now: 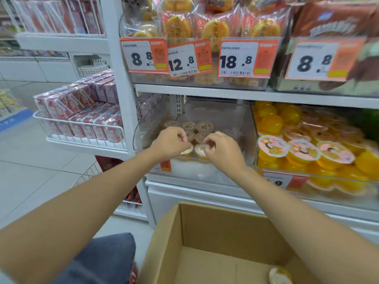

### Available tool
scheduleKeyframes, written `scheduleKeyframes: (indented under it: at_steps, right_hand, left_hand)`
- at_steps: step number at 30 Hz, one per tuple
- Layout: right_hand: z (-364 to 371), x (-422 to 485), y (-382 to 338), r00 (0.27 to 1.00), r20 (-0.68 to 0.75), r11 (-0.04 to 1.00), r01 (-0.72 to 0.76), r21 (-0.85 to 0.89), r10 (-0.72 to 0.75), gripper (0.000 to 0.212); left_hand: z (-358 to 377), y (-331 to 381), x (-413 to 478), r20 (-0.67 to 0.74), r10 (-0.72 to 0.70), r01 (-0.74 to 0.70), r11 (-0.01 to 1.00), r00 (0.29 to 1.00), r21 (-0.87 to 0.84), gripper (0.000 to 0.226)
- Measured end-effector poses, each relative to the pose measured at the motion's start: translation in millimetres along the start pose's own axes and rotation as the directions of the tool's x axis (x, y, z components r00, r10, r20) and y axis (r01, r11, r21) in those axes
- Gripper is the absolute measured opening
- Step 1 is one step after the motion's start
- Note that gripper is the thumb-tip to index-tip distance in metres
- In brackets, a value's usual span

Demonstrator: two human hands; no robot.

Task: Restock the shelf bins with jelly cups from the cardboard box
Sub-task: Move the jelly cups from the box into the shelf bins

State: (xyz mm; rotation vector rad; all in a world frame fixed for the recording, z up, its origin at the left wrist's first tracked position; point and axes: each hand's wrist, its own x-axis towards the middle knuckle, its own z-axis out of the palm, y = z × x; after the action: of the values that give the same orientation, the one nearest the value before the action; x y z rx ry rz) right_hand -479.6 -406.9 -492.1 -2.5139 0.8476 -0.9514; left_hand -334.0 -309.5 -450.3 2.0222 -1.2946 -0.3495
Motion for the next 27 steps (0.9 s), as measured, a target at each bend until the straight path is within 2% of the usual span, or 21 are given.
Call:
scheduleKeyframes:
  at_steps: [3,5,7,9,11,13,16,18,21,23,25,27]
  right_hand:
    - [-20.9,-59.3,20.2,0.998,-0.042,0.999,0.04,-0.008,-0.04,0.011]
    - [-27.1,-101.2,38.4,0.999,-0.047,1.0,0.002,-0.008,-0.002,0.012]
    - [-26.9,-141.3,60.7,0.993,0.032,0.994,-0.109,-0.001,0.109,0.013]
    - [-22.9,-176.5,87.7,0.951,0.196,0.971,-0.232,-0.053,0.238,0.015]
    - [-15.6,-210.7,119.5,0.846,0.379,0.927,-0.349,-0.138,0.375,0.019]
    - [-4.3,-247.3,153.7,0.7,0.52,0.867,-0.452,-0.207,0.489,0.022]
    - [19.2,-300.1,197.1,0.505,0.627,0.787,-0.528,-0.32,0.594,0.026]
    - [41.1,-326.7,213.2,0.403,0.68,0.758,-0.544,-0.359,0.612,0.023]
    - [76.0,-351.6,218.2,0.329,0.744,0.747,-0.579,-0.327,0.581,0.022]
    - [102.2,-368.6,219.8,0.276,0.8,0.756,-0.581,-0.303,0.532,0.035]
    - [124.6,-384.1,222.1,0.264,0.812,0.772,-0.552,-0.315,0.52,0.048]
    - [132.5,-389.1,220.4,0.338,0.781,0.809,-0.483,-0.335,0.525,0.055]
  left_hand:
    - [25.7,32.6,-33.0,0.145,0.053,-0.05,0.998,0.988,-0.023,0.022]
    - [56.8,40.0,-53.0,0.272,0.046,-0.041,0.999,0.961,-0.024,0.024]
    - [97.5,33.1,-71.4,0.387,-0.008,-0.001,1.0,0.922,0.025,0.025]
    - [142.5,17.5,-87.1,0.494,-0.081,0.036,0.994,0.866,0.1,0.027]
    - [188.8,-3.8,-100.9,0.603,-0.161,0.07,0.983,0.782,0.17,0.026]
    - [232.9,-27.4,-114.4,0.693,-0.237,0.107,0.968,0.681,0.225,0.019]
    - [294.6,-64.1,-139.0,0.767,-0.338,0.128,0.938,0.545,0.322,0.006]
    - [330.6,-87.2,-157.6,0.78,-0.406,0.104,0.907,0.477,0.408,0.013]
    - [369.2,-116.9,-186.7,0.773,-0.464,0.103,0.877,0.433,0.469,0.047]
    - [385.4,-126.9,-203.2,0.783,-0.475,0.137,0.876,0.402,0.462,0.051]
    - [401.1,-138.0,-214.4,0.754,-0.456,0.082,0.875,0.473,0.478,0.044]
    - [410.9,-147.6,-220.8,0.689,-0.483,0.075,0.843,0.54,0.532,0.045]
